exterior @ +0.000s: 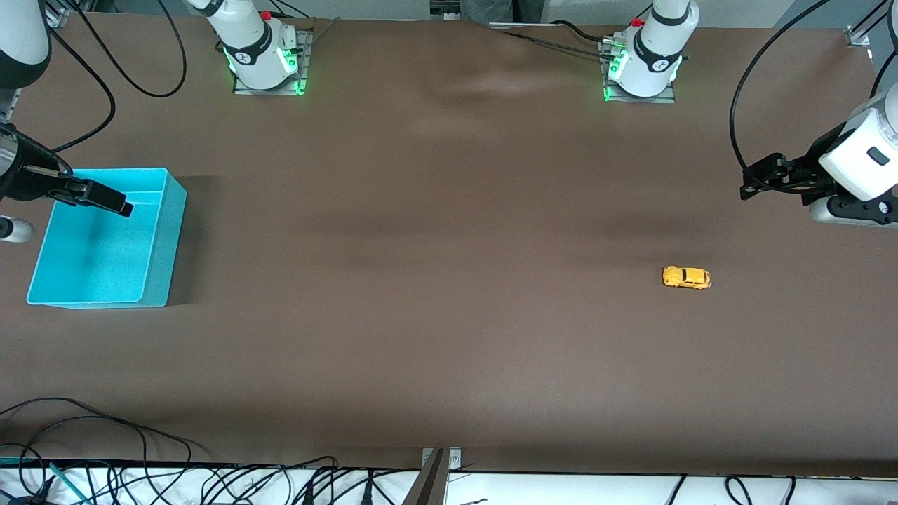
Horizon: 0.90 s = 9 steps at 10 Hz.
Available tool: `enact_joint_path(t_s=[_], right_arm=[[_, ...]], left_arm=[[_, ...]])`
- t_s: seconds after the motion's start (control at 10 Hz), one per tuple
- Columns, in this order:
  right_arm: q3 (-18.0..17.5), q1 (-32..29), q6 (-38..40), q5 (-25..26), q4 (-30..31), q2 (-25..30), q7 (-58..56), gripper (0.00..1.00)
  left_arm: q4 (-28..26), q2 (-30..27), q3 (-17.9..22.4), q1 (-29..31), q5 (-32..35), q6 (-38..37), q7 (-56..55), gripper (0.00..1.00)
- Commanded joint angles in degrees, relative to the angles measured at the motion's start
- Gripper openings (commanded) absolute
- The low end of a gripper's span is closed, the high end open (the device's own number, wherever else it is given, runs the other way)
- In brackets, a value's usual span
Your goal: Wind up and store yellow beetle car
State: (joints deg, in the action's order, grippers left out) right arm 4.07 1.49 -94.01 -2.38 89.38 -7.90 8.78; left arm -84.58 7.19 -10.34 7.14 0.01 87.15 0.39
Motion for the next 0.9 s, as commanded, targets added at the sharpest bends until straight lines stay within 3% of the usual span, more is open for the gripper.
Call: enact_joint_path(t_s=[0.0, 0.8], right_arm=[[0.1, -0.2, -0.1, -1.1, 0.0, 0.2, -0.2, 1.0], [-0.1, -0.2, -0.5, -1.1, 0.1, 0.1, -0.2, 1.0]], left_arm=[[1.8, 0.8, 0.2, -0.2, -0.5, -0.4, 1.1, 1.0], [1.8, 1.6, 0.2, -0.3, -0.2, -0.8, 1.5, 1.0]])
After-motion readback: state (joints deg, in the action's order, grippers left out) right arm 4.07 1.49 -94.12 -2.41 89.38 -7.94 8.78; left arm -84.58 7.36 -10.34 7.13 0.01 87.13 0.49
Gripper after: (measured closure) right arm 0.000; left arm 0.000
